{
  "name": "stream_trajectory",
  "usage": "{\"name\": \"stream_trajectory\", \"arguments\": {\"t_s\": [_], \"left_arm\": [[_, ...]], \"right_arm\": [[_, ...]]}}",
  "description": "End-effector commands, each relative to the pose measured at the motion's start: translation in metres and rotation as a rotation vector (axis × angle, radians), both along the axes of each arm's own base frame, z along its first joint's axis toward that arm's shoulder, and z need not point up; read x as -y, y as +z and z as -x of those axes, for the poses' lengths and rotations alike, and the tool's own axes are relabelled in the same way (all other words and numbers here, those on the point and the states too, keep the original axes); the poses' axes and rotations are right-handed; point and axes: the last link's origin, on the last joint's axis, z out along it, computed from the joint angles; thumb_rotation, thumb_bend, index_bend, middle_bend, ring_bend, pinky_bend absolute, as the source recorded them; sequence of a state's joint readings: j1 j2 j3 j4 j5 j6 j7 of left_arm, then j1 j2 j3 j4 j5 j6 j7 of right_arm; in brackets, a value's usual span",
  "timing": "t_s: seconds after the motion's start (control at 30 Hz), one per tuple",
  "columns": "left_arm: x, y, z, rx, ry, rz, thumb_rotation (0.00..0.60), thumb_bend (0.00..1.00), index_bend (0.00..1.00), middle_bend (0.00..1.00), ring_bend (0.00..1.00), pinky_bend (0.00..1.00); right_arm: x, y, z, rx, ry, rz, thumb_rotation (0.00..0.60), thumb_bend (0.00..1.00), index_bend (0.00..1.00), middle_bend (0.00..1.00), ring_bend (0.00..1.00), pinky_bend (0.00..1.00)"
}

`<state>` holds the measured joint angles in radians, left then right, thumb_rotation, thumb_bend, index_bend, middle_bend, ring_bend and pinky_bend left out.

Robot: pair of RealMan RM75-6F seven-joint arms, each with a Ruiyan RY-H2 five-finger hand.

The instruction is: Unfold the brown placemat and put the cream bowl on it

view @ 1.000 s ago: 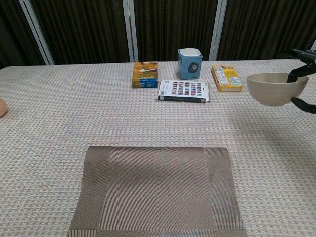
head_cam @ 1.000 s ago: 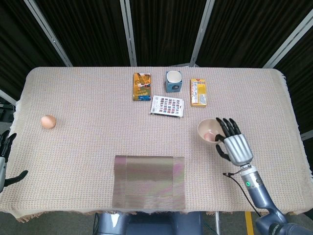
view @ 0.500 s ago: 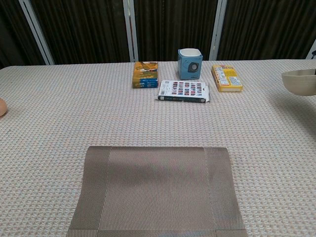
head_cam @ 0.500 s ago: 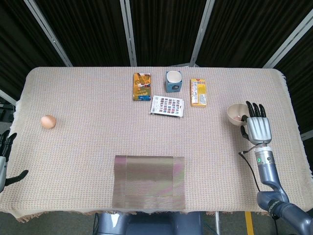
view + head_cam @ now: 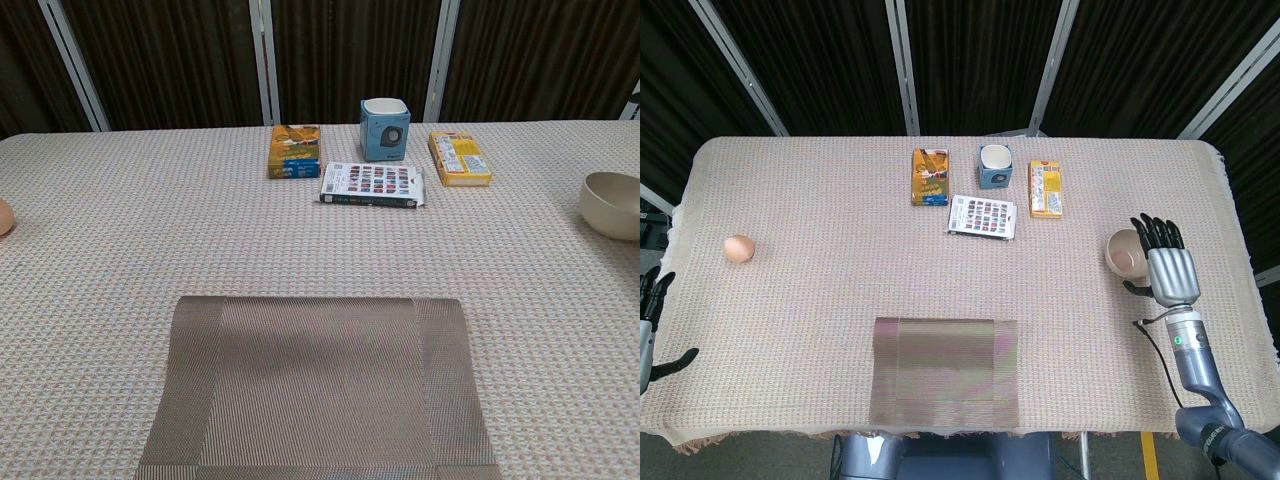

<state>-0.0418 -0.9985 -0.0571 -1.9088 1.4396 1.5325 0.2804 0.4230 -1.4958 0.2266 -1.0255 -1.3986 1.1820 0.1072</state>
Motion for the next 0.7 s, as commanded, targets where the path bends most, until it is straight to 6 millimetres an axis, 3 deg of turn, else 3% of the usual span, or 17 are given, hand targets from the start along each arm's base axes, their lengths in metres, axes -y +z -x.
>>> {"name": "stream_trajectory", "arguments": {"t_s": [0.03, 0.2, 0.3, 0.47, 0.7], "left_arm": [[0.005, -0.007, -0.006, 0.002, -0.063, 0.028, 0.6, 0.0, 0.0, 0.0, 0.0, 0.0], [0.009, -0.021, -0.015, 0.011, -0.166, 0.095, 0.6, 0.0, 0.0, 0.0, 0.0, 0.0], [0.007, -0.04, -0.025, 0.017, -0.277, 0.18, 0.6, 0.0, 0.0, 0.0, 0.0, 0.0], [-0.002, -0.069, -0.041, -0.021, -0.476, 0.323, 0.6, 0.01, 0.08, 0.0, 0.0, 0.0], [-0.012, -0.13, -0.057, -0.054, -0.682, 0.538, 0.6, 0.07, 0.18, 0.0, 0.0, 0.0]], "right_arm": [[-0.04, 0.027, -0.002, 0.042, 0.069, -0.006, 0.6, 0.0, 0.0, 0.0, 0.0, 0.0], [-0.085, 0.055, -0.007, 0.079, 0.106, -0.026, 0.6, 0.0, 0.0, 0.0, 0.0, 0.0], [-0.11, 0.066, -0.013, 0.107, 0.084, -0.045, 0.6, 0.0, 0.0, 0.0, 0.0, 0.0], [-0.129, 0.072, -0.024, 0.13, 0.05, -0.036, 0.6, 0.0, 0.0, 0.0, 0.0, 0.0], [-0.144, 0.07, -0.031, 0.054, 0.017, -0.03, 0.6, 0.0, 0.0, 0.0, 0.0, 0.0]]}}
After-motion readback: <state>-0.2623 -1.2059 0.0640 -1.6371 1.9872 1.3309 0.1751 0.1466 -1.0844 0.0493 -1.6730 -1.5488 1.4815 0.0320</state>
